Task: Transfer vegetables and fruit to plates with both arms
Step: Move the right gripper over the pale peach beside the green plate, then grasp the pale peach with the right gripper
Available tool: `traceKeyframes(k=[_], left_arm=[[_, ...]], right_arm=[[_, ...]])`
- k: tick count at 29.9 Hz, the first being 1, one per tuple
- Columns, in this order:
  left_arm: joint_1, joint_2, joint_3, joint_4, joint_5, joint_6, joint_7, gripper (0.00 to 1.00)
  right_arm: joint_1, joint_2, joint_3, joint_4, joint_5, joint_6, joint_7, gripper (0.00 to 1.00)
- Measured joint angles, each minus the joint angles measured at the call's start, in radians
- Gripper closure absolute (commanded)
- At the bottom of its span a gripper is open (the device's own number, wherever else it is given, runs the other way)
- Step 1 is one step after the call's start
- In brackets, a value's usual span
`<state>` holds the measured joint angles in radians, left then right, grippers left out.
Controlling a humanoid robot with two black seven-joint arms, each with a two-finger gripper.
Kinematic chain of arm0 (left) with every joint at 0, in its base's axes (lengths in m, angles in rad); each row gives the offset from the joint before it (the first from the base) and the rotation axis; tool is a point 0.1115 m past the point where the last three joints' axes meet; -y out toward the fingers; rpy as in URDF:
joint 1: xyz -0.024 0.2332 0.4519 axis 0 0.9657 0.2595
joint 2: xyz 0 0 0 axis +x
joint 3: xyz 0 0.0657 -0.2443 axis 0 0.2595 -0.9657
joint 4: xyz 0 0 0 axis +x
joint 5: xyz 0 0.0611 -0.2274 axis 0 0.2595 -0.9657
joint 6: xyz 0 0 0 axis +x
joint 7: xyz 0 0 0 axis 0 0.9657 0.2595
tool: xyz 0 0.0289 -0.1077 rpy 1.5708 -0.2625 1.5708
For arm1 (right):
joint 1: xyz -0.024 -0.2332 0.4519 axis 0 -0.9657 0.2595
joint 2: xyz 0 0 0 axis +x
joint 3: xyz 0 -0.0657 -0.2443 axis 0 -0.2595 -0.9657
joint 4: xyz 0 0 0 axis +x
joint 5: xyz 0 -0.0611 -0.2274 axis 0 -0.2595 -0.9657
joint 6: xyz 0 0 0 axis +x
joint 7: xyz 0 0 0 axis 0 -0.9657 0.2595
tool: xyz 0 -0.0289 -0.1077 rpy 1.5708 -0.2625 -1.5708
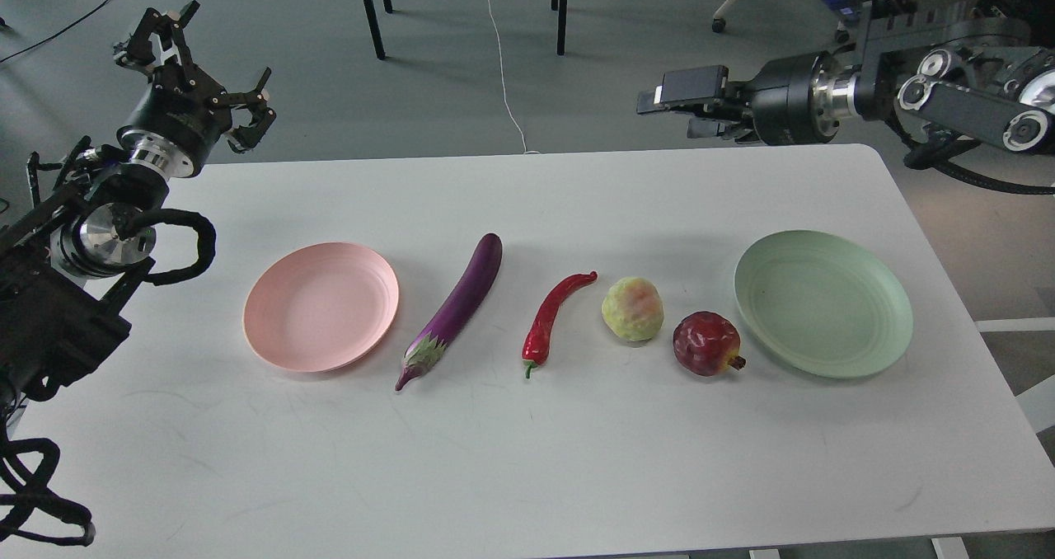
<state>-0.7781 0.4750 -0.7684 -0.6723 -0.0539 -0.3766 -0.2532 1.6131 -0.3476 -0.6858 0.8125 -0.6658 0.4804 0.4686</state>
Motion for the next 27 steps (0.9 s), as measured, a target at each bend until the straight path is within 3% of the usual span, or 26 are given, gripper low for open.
traceKeyframes(k=[9, 22, 24, 27], left_arm=[[0.051, 0.054, -0.001, -0.063, -0.001, -0.066, 0.013, 0.02], [0.088, 0.070, -0.002, -0.070, -0.003, -0.108, 0.011, 0.02], [0.090, 0.070, -0.002, -0.068, -0.003, -0.110, 0.011, 0.02], [0.091, 0.070, -0.002, -0.064, -0.003, -0.112, 0.011, 0.02]], right_arm=[[-0.012, 0.211, -0.319, -0.016, -0.117, -0.192, 0.020, 0.05], [-0.127, 0.344, -0.361, -0.097, -0.106, -0.212, 0.020, 0.09], [-0.141, 0.346, -0.384, -0.107, -0.106, -0.211, 0.020, 0.15], [-0.147, 0.347, -0.412, -0.111, -0.109, -0.207, 0.020, 0.38]])
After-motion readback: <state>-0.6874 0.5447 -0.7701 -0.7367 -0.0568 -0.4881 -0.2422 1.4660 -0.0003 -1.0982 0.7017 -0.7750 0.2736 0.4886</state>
